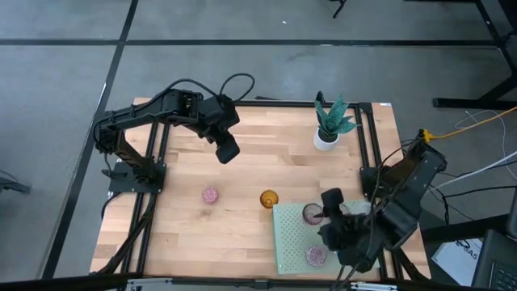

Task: Pick & Place candle stick holders
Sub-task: Put the pink scented candle on the shelf

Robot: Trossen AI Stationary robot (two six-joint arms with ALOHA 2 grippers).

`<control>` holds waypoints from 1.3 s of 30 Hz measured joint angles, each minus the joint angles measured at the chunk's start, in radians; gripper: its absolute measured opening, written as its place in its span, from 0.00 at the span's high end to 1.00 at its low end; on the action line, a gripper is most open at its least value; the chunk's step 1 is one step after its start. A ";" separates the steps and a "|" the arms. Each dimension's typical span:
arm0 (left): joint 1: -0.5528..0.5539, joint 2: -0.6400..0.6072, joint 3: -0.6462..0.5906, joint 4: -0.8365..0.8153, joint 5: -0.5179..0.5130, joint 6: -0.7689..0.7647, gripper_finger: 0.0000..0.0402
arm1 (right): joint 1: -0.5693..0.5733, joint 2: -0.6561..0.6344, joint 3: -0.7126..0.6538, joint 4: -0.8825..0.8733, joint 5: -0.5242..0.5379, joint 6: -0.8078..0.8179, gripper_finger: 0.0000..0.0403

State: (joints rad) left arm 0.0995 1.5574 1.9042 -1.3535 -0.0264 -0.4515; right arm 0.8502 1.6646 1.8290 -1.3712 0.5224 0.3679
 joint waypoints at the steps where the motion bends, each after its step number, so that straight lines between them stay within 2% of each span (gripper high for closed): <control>1: -0.007 0.000 0.000 0.001 0.000 0.022 0.62 | -0.002 -0.009 0.010 -0.005 0.000 0.016 0.43; 10: -0.149 0.000 0.000 0.078 -0.010 0.273 0.62 | -0.004 -0.110 0.022 -0.010 0.009 0.138 0.41; 19: -0.293 -0.001 -0.015 0.038 -0.036 0.196 0.62 | -0.013 -0.124 0.022 -0.010 0.061 0.124 0.42; 28: -0.407 -0.009 -0.270 0.043 -0.034 0.128 0.62 | -0.046 -0.124 0.022 -0.010 0.061 0.094 0.44; 35: -0.433 -0.009 -0.456 0.171 -0.017 0.121 0.62 | -0.095 -0.124 0.022 -0.010 0.029 0.043 0.44; 39: -0.434 -0.008 -0.547 0.177 -0.035 0.069 0.61 | -0.116 -0.124 0.021 -0.011 0.012 0.035 0.45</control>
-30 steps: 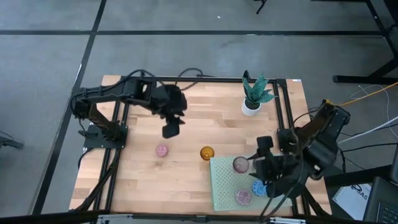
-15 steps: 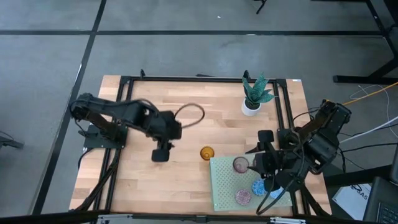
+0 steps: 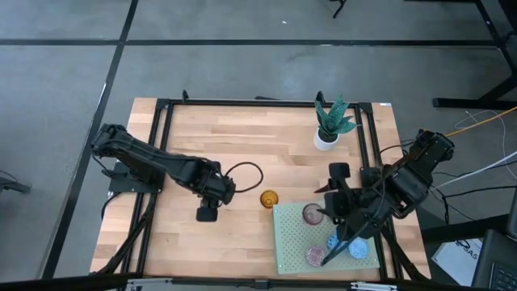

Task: Pick & Place candle stick holders
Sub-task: Put the pink scented candle on the shelf

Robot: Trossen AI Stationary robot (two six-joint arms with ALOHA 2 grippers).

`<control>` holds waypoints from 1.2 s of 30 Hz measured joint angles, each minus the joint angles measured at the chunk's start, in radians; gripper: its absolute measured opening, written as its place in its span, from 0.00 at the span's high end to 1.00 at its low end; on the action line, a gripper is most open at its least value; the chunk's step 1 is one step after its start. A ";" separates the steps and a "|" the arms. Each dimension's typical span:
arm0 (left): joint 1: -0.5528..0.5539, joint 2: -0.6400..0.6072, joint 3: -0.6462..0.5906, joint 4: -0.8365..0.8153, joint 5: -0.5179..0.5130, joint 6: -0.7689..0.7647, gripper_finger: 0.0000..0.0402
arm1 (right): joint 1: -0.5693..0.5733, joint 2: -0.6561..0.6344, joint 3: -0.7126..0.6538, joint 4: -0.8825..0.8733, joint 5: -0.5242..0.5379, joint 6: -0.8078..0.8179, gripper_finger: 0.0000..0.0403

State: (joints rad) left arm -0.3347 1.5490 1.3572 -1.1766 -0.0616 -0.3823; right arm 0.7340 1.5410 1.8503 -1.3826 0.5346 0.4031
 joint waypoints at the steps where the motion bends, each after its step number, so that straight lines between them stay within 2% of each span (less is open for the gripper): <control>1: 0.003 0.000 -0.016 -0.001 0.005 -0.016 0.60 | -0.002 0.000 0.000 -0.001 -0.004 -0.003 0.45; 6: 0.009 0.000 -0.067 -0.002 0.033 -0.047 0.52 | -0.006 0.000 0.000 -0.021 -0.004 0.001 0.45; 11: 0.013 0.000 -0.145 0.006 0.060 -0.068 0.39 | -0.006 0.000 0.000 -0.050 -0.004 0.039 0.45; 20: 0.015 0.000 -0.309 0.146 0.020 -0.044 0.19 | -0.006 0.000 -0.001 -0.053 -0.004 0.066 0.45; 26: 0.039 0.000 -0.384 0.216 -0.036 -0.015 0.12 | -0.011 0.000 -0.001 -0.061 -0.004 0.119 0.45; 32: 0.051 0.002 -0.445 0.327 0.018 0.042 0.09 | -0.024 0.000 -0.001 -0.060 -0.004 0.170 0.45; 36: 0.050 0.002 -0.475 0.369 0.009 0.047 0.08 | -0.027 0.000 -0.001 -0.058 -0.003 0.173 0.45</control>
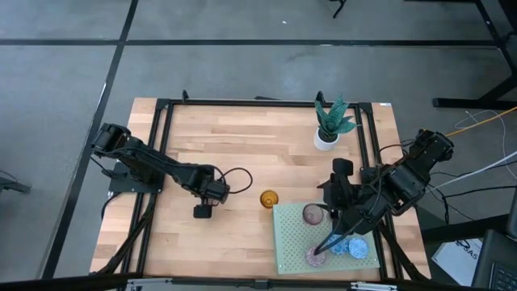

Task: Pick & Place candle stick holders
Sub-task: Put the pink scented candle on the shelf

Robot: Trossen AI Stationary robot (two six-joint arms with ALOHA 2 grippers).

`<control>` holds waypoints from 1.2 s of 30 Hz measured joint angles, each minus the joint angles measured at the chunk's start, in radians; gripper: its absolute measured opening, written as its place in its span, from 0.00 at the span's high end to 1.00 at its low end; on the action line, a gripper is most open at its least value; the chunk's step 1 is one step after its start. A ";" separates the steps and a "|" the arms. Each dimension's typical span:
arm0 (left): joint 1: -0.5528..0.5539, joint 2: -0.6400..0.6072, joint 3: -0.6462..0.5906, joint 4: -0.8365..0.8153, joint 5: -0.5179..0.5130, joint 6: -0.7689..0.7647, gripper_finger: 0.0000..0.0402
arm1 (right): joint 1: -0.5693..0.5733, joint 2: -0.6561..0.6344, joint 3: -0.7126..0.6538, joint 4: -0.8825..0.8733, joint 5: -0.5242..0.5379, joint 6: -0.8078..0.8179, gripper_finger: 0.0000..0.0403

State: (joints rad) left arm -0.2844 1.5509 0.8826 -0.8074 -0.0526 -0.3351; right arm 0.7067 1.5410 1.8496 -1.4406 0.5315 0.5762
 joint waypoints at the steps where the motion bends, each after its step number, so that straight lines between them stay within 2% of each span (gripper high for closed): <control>1: 0.000 0.000 -0.005 0.007 -0.005 0.000 0.08 | 0.000 0.000 0.000 0.000 0.004 0.001 0.45; 9: -0.003 0.001 -0.050 0.117 0.022 -0.014 0.10 | 0.000 0.000 0.000 0.000 0.023 0.039 0.45; 12: -0.004 0.001 -0.052 0.132 0.023 -0.032 0.16 | 0.000 0.000 0.000 0.000 0.024 0.045 0.45; 16: -0.003 0.000 -0.051 0.140 0.057 -0.037 0.29 | 0.000 0.000 0.000 0.000 0.026 0.046 0.45; 24: -0.004 0.002 -0.020 0.134 0.115 -0.107 0.30 | 0.000 0.000 0.000 0.000 0.026 0.010 0.45; 28: 0.005 0.002 0.050 0.130 0.143 -0.101 0.30 | -0.005 0.002 0.000 0.019 0.026 -0.098 0.45; 36: 0.043 0.002 0.289 0.098 0.158 -0.107 0.30 | -0.029 0.005 -0.001 0.188 0.021 -0.482 0.45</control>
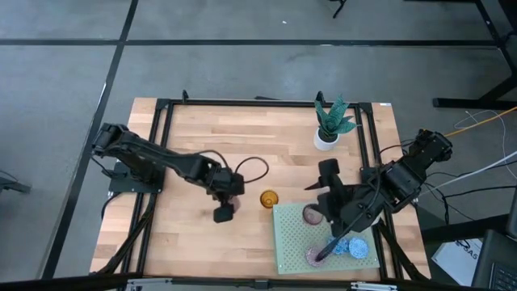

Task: Pick & Place candle stick holders
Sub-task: Put the pink scented candle on the shelf

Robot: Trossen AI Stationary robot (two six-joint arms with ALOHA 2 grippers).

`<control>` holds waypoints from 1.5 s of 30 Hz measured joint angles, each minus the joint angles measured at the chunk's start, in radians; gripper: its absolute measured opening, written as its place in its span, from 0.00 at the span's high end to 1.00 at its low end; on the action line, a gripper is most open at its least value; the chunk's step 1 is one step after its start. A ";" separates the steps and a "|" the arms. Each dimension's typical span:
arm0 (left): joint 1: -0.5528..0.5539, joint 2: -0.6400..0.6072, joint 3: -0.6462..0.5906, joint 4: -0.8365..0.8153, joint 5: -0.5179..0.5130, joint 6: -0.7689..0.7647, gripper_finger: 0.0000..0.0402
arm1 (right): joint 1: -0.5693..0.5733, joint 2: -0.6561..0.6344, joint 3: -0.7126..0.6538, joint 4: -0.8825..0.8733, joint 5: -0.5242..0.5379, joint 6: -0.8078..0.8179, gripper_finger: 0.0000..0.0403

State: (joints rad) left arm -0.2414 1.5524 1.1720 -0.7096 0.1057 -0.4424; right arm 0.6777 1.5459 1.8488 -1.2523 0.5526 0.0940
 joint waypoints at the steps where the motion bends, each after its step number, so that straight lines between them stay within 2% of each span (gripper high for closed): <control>1: 0.004 0.000 0.037 -0.009 0.000 0.000 0.30 | 0.000 0.000 0.000 0.022 0.000 -0.039 0.45; 10: 0.047 0.000 0.356 -0.003 -0.016 -0.034 0.30 | -0.004 0.017 0.000 0.201 0.002 -0.335 0.45; 17: 0.062 -0.001 0.504 0.038 -0.010 -0.048 0.30 | -0.034 0.060 0.000 0.340 -0.003 -0.544 0.45; 23: 0.054 0.000 0.515 0.063 0.071 -0.104 0.30 | -0.084 0.073 0.000 0.447 -0.008 -0.597 0.45; 29: 0.025 0.005 0.515 0.115 0.110 -0.132 0.30 | -0.138 0.077 0.000 0.460 -0.142 -0.600 0.45; 35: 0.017 0.005 0.514 0.160 0.142 -0.146 0.30 | -0.169 0.092 0.001 0.489 -0.219 -0.627 0.45; 45: 0.007 0.015 0.515 0.176 0.161 -0.165 0.30 | -0.185 0.092 0.000 0.542 -0.244 -0.666 0.45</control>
State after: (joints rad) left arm -0.2347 1.5679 1.6871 -0.5334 0.2664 -0.6079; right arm 0.4923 1.6375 1.8484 -0.7104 0.3084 -0.5719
